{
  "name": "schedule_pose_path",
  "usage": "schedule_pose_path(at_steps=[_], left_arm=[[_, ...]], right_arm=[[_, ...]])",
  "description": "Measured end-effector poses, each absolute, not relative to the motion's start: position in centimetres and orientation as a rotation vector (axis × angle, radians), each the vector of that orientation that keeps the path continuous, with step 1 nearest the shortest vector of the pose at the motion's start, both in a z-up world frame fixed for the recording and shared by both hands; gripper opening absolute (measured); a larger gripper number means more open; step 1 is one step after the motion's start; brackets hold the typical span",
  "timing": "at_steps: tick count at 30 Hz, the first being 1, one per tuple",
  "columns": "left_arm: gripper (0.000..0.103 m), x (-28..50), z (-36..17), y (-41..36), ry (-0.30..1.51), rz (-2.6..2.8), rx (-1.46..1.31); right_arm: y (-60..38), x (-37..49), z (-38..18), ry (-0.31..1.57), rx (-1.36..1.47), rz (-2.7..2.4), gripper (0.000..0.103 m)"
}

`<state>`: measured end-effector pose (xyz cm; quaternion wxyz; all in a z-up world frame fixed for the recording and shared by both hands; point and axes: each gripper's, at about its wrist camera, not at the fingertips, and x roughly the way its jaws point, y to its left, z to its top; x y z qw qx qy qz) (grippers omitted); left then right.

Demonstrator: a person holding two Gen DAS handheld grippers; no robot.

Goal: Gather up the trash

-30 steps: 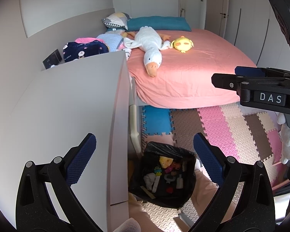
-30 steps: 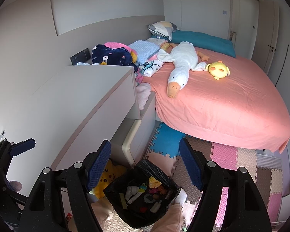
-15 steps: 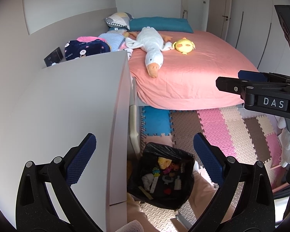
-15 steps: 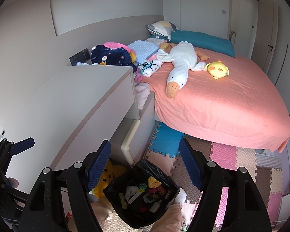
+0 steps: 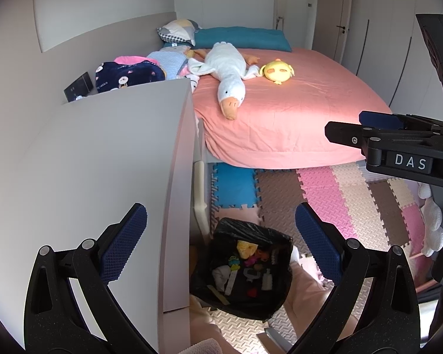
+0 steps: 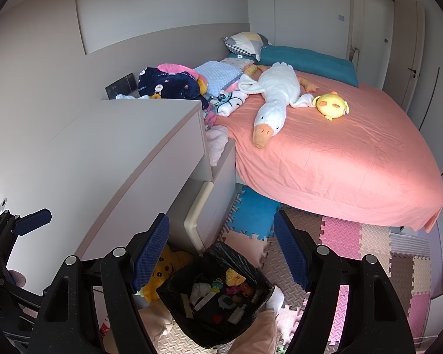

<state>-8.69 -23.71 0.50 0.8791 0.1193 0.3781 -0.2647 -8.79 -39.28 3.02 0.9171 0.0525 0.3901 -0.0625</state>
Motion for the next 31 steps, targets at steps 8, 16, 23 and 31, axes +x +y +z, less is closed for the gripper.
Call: schedule_pose_path(at_steps=[8,16,23,31], left_arm=[[0.097,-8.74,0.62,-23.75,0.790,-0.573,0.227],[0.097,-9.07,0.58,-23.77,0.773,-0.573,0.237],[0.097,-9.30,0.57,-24.15,0.774,-0.580,0.263],[0.097,-8.80,0.55,-23.89,0.797,-0.576,0.243]], right_arm=[[-39.31,-8.80,3.01,0.802,0.108,-0.129,0.073],[-39.32,-8.79,3.02,0.803,0.108,-0.129,0.073],[-39.31,-8.78,3.06,0.802,0.108,-0.130,0.073],[-39.45,-8.87,3.04,0.801,0.107,-0.130,0.073]])
